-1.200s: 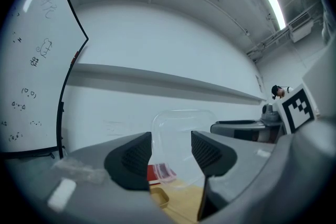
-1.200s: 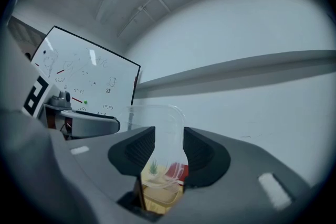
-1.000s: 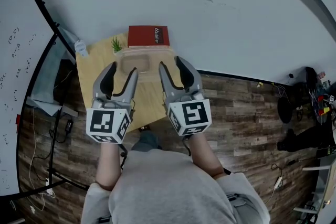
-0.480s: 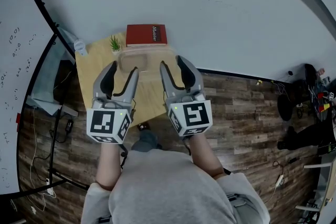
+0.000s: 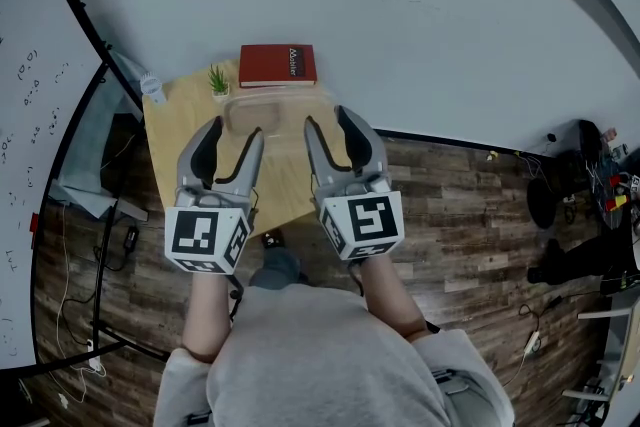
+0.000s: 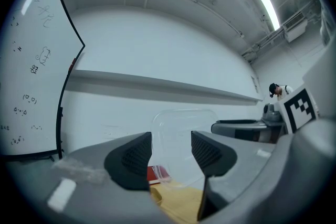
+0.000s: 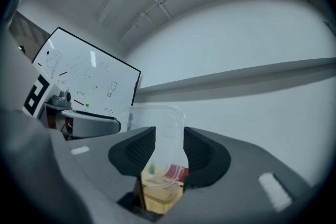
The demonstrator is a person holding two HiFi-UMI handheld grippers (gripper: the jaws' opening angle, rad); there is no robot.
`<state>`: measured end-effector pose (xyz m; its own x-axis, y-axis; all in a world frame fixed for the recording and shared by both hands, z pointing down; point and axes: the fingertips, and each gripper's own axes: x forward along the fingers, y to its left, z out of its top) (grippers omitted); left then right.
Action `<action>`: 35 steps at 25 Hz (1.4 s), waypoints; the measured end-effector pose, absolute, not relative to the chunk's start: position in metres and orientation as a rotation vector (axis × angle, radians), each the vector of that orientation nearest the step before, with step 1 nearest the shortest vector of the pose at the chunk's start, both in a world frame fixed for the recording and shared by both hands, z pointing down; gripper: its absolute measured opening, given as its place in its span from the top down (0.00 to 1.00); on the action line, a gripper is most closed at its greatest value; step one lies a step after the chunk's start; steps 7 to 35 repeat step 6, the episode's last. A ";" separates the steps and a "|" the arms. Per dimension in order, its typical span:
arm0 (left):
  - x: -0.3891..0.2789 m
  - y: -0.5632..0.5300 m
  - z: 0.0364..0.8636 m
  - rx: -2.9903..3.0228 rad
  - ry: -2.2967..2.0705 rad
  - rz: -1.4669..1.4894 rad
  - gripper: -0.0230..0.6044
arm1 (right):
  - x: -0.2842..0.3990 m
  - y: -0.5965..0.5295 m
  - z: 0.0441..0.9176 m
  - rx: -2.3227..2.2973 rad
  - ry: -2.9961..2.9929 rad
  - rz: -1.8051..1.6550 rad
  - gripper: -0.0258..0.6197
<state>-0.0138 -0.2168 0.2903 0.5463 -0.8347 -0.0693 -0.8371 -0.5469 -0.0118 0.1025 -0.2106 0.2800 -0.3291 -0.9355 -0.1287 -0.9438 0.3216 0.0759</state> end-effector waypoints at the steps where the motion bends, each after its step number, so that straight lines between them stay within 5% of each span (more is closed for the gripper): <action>1: -0.014 -0.216 0.290 -2.725 1.472 0.087 0.58 | 0.102 -0.210 0.280 -1.784 2.503 0.213 0.71; 35: -0.013 -0.215 0.291 -2.726 1.467 0.088 0.58 | 0.103 -0.208 0.280 -1.792 2.498 0.221 0.71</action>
